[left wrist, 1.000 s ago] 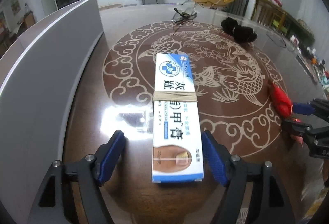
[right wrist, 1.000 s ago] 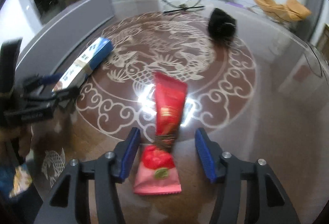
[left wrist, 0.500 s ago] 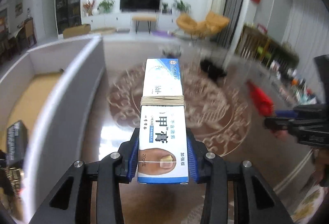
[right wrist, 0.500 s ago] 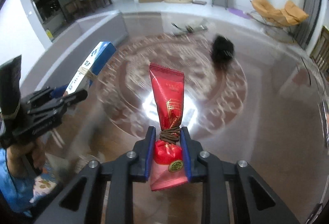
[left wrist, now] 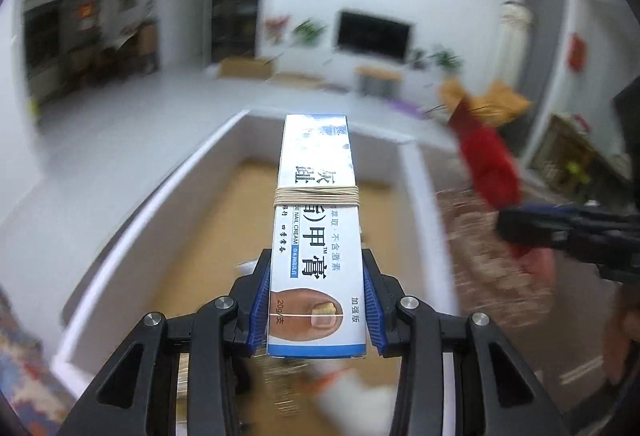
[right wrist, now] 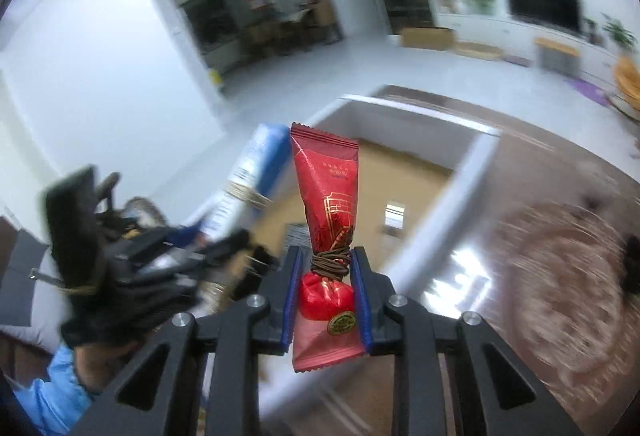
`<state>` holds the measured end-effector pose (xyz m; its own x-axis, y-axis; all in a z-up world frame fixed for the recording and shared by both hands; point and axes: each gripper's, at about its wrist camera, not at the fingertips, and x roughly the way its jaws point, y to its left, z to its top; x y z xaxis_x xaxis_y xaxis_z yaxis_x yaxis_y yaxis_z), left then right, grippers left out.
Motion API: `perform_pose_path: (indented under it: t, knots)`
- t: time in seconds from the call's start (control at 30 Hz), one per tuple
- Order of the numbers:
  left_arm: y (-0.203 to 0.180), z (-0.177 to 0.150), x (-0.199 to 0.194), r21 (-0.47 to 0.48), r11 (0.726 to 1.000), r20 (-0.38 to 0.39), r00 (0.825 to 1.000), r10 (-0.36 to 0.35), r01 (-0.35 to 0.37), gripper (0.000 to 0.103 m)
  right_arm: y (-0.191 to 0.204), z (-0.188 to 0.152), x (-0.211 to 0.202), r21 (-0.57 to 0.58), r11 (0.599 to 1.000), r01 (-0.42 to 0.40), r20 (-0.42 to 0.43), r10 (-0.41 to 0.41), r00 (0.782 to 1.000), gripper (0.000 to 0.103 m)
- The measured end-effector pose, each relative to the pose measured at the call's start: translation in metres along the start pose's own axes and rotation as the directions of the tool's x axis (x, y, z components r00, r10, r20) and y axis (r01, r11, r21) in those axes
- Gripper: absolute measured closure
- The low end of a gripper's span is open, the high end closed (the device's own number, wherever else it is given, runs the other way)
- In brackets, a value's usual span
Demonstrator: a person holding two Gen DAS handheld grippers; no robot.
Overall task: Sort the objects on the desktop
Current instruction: 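Carry the ointment box and red packet over the white bin with both tools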
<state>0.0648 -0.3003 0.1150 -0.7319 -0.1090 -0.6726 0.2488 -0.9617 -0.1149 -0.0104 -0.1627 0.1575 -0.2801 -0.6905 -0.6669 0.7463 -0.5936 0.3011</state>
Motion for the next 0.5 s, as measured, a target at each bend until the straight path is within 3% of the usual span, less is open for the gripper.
perform_pose_path:
  t: [0.13, 0.23, 0.3, 0.33, 0.37, 0.4, 0.47, 0.5]
  knots:
    - [0.05, -0.016, 0.031, -0.036, 0.996, -0.136, 0.988, 0.08, -0.085, 0.063, 0.041, 0.001, 0.062, -0.047, 0.999, -0.01, -0.064, 0.007, 0.998, 0.078]
    - [0.064, -0.03, 0.058, -0.018, 0.991, -0.268, 0.956, 0.12, -0.129, 0.062, 0.054, -0.009, 0.105, -0.045, 0.999, -0.006, -0.133, 0.0, 0.991, 0.074]
    - [0.068, -0.039, 0.067, -0.002, 0.984, -0.307, 0.937, 0.168, -0.177, 0.054, 0.062, -0.017, 0.127, -0.05, 0.999, 0.019, -0.182, -0.028, 0.983, 0.051]
    - [0.071, -0.039, 0.066, -0.015, 0.983, -0.301, 0.938, 0.17, -0.183, 0.053, 0.062, -0.02, 0.131, -0.055, 0.998, 0.028, -0.191, -0.038, 0.981, 0.029]
    - [0.072, -0.038, 0.062, -0.032, 0.984, -0.288, 0.944, 0.161, -0.177, 0.038, 0.064, -0.022, 0.133, -0.066, 0.997, 0.037, -0.191, -0.049, 0.98, 0.021]
    - [0.073, -0.036, 0.057, -0.043, 0.983, -0.269, 0.949, 0.163, -0.181, 0.019, 0.067, -0.024, 0.131, -0.082, 0.996, 0.043, -0.178, -0.057, 0.982, 0.021]
    - [0.07, -0.032, 0.047, -0.032, 0.976, -0.217, 0.955, 0.202, -0.214, 0.009, 0.07, -0.026, 0.123, -0.102, 0.993, 0.054, -0.15, -0.069, 0.986, 0.019]
    - [0.066, -0.027, 0.045, -0.025, 0.974, -0.201, 0.956, 0.214, -0.223, 0.009, 0.068, -0.026, 0.114, -0.102, 0.992, 0.07, -0.12, -0.083, 0.989, 0.019]
